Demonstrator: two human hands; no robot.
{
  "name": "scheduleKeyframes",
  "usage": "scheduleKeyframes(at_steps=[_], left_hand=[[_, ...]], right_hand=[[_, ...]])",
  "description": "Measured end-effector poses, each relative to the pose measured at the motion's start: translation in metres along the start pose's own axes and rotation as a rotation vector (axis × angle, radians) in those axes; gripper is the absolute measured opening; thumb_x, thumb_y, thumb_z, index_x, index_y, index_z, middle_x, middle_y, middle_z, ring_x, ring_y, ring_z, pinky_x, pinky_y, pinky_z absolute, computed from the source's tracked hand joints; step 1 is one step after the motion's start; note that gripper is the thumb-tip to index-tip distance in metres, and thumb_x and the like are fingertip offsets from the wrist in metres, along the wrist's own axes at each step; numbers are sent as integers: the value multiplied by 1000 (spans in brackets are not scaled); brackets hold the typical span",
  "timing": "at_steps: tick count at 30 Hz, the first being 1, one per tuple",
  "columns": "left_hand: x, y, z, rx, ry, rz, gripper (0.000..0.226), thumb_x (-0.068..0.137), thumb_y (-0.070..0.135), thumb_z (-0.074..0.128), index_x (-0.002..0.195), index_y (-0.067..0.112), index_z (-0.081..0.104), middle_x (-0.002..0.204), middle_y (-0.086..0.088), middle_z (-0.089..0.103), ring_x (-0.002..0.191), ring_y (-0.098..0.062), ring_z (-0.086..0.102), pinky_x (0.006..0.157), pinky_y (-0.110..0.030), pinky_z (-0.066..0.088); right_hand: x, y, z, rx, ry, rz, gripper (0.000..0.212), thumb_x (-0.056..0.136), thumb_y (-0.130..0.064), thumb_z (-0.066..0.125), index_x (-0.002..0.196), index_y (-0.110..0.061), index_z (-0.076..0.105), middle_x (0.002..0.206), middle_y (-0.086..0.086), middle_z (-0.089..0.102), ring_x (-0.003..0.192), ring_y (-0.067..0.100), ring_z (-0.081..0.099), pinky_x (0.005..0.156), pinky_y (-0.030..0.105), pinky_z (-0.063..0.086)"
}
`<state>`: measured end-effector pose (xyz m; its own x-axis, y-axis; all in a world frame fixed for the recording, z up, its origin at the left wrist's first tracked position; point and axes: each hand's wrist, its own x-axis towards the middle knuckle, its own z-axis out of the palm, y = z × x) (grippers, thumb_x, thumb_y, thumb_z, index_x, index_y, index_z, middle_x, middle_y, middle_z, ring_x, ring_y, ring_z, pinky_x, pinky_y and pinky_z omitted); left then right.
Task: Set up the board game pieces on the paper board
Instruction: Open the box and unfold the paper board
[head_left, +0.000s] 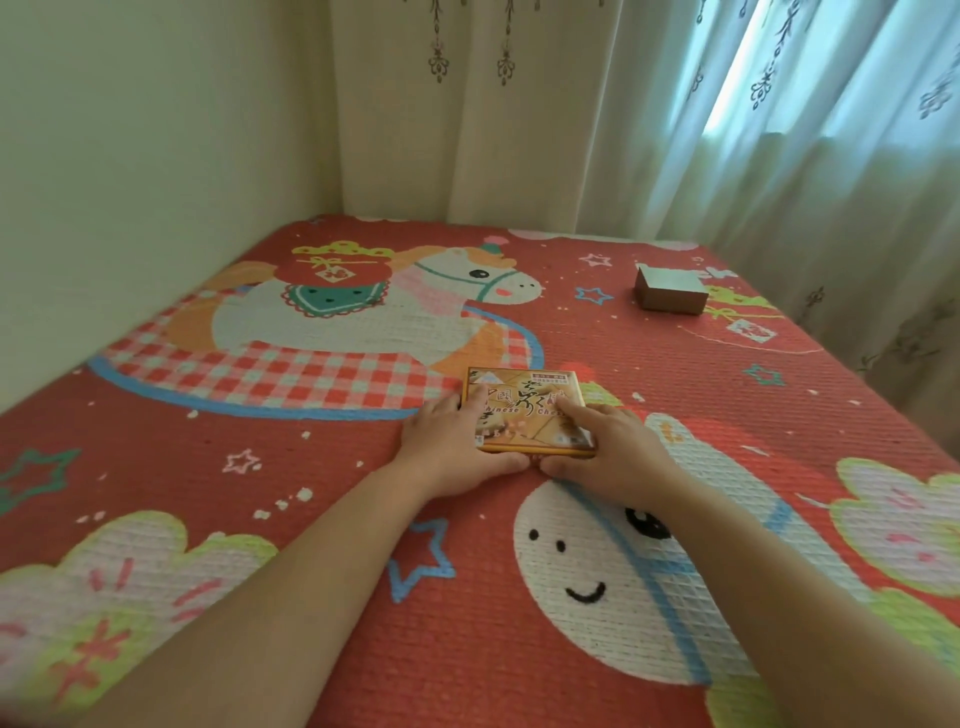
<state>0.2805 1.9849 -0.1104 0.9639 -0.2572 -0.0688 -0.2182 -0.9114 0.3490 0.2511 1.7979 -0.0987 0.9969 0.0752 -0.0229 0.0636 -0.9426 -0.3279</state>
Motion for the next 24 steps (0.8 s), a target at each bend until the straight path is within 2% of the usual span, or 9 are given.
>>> scheduleKeyframes(at_steps=[4,8,18,24], left_hand=[[16,-2,2,-38,60,26,96,73,71,53,149,32,10,155,-6,23,141,-28,21,114,-45,20],[17,-5,7,-91,131,51,88,71,71,56,145,38,22,148,-5,36,136,-26,31,112,-45,25],[11,-5,6,-255,228,85,81,73,60,65,143,37,31,152,-3,28,140,-23,24,114,-39,20],[15,-1,-6,-415,283,132,77,75,51,68,142,32,34,147,-1,35,134,-21,33,111,-41,29]], right_hand=[[16,7,2,55,34,16,78,78,-61,58,144,-39,22,148,-1,32,134,24,29,108,40,28],[18,15,10,112,114,-12,76,75,-63,60,141,-42,29,144,-5,39,131,20,33,109,40,28],[16,15,13,215,194,-62,73,76,-57,62,140,-37,33,141,-7,43,128,18,35,103,35,29],[20,11,4,435,271,-104,69,76,-45,69,138,-35,39,137,-2,44,127,18,38,105,36,32]])
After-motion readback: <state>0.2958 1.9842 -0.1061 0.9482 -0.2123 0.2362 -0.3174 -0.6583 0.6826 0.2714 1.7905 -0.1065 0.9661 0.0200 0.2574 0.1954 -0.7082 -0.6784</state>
